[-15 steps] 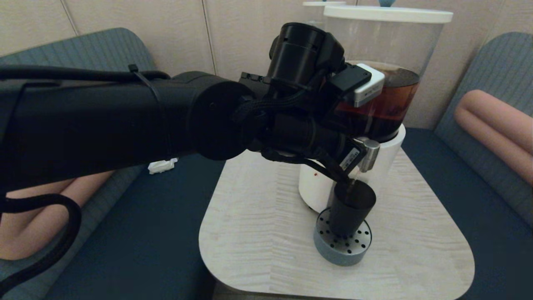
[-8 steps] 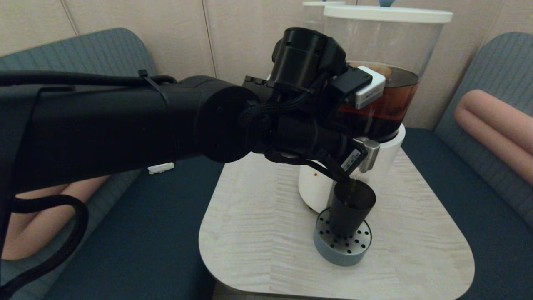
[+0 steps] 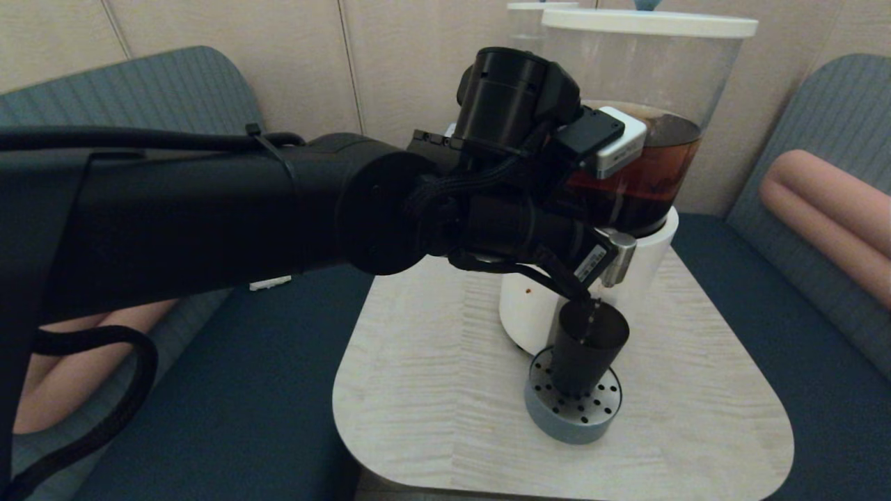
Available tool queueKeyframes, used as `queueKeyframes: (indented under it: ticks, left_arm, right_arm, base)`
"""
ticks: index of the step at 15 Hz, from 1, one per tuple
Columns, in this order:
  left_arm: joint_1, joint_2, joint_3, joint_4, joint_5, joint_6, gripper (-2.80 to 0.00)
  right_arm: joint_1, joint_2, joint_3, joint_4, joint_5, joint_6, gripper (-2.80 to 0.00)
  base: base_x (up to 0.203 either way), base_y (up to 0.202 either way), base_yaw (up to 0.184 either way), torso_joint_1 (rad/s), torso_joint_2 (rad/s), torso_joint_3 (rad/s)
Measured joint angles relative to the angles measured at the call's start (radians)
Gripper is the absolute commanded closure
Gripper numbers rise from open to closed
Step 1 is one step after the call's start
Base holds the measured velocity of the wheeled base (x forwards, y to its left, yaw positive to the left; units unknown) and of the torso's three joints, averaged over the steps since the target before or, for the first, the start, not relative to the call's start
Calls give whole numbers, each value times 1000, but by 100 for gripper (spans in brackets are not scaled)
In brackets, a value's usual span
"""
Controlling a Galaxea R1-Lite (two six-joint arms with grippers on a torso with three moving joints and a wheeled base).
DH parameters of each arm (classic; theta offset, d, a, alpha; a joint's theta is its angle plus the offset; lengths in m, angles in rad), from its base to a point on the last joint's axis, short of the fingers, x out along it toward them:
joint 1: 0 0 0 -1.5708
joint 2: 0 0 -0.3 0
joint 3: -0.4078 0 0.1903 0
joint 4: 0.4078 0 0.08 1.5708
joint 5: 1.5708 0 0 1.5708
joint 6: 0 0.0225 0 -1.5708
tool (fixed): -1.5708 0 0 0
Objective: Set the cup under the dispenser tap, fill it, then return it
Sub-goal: Turn off the faucet
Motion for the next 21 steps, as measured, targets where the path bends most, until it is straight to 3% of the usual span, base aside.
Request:
queueKeyframes:
  ticks: [6,21]
  left_arm:
    - [-3,1,-3,-51,-4,11,0]
    - [-7,-3,1,-49,-4,19,0]
  right_arm:
    - [0,0,0,0,0,0,0]
    - [0,0,0,0,0,0,0]
  base:
    - [0,0,0,0,0,0]
    - [0,0,0,0,0,0]
